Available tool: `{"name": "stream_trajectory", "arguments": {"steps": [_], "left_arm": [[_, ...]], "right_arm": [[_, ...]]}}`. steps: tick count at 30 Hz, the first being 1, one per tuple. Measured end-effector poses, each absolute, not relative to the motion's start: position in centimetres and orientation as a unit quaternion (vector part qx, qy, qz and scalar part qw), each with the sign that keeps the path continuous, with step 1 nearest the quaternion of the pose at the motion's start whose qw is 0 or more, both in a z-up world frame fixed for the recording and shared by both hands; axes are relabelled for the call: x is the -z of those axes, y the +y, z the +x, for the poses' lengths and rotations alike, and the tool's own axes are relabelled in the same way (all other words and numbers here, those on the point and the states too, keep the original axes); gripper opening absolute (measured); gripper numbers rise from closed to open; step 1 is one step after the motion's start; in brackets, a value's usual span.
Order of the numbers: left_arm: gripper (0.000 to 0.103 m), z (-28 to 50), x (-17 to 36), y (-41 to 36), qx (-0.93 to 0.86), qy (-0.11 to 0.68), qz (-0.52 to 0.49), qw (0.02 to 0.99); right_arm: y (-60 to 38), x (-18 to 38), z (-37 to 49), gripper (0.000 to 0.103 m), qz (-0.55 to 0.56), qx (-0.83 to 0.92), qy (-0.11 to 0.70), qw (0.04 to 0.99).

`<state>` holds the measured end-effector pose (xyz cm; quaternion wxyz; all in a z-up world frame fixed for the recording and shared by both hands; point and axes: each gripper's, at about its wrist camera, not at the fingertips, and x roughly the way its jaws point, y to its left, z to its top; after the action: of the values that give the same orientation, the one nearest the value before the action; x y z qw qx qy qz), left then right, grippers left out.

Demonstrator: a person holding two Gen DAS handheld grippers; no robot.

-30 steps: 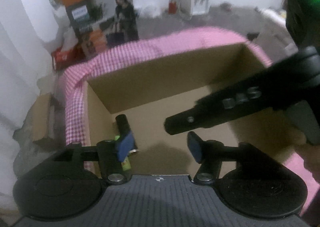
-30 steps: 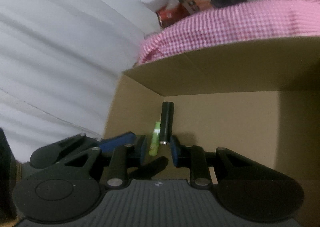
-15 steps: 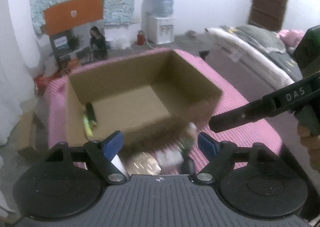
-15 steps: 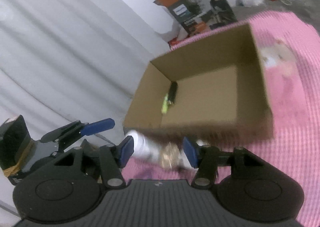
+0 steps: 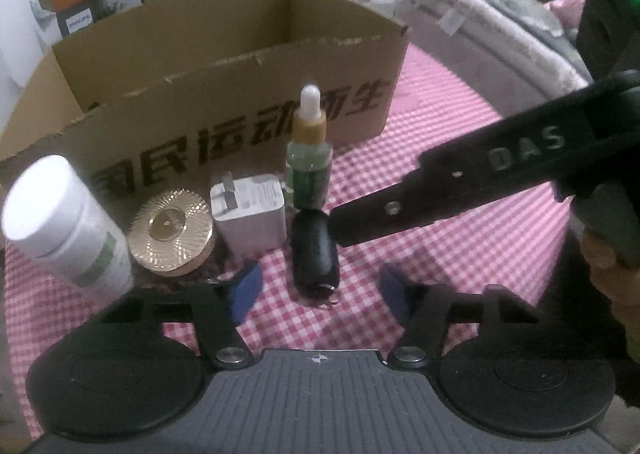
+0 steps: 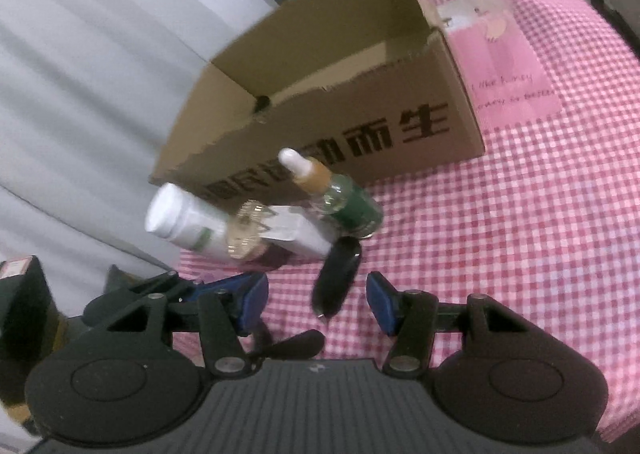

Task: Organize rigid objects
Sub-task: 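Grasp the black oval item with the right gripper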

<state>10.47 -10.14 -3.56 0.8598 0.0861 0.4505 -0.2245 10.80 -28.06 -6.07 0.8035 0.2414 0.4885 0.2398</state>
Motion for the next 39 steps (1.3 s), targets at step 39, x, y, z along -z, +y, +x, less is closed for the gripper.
{"name": "stream_trajectory", "arguments": {"steps": [39], "left_arm": [[0.028,8.9,6.2,-11.3,0.229,0.453,0.104,0.855]], "right_arm": [[-26.6,10.5,11.1,0.019,0.290,-0.251,0.520,0.763]]}}
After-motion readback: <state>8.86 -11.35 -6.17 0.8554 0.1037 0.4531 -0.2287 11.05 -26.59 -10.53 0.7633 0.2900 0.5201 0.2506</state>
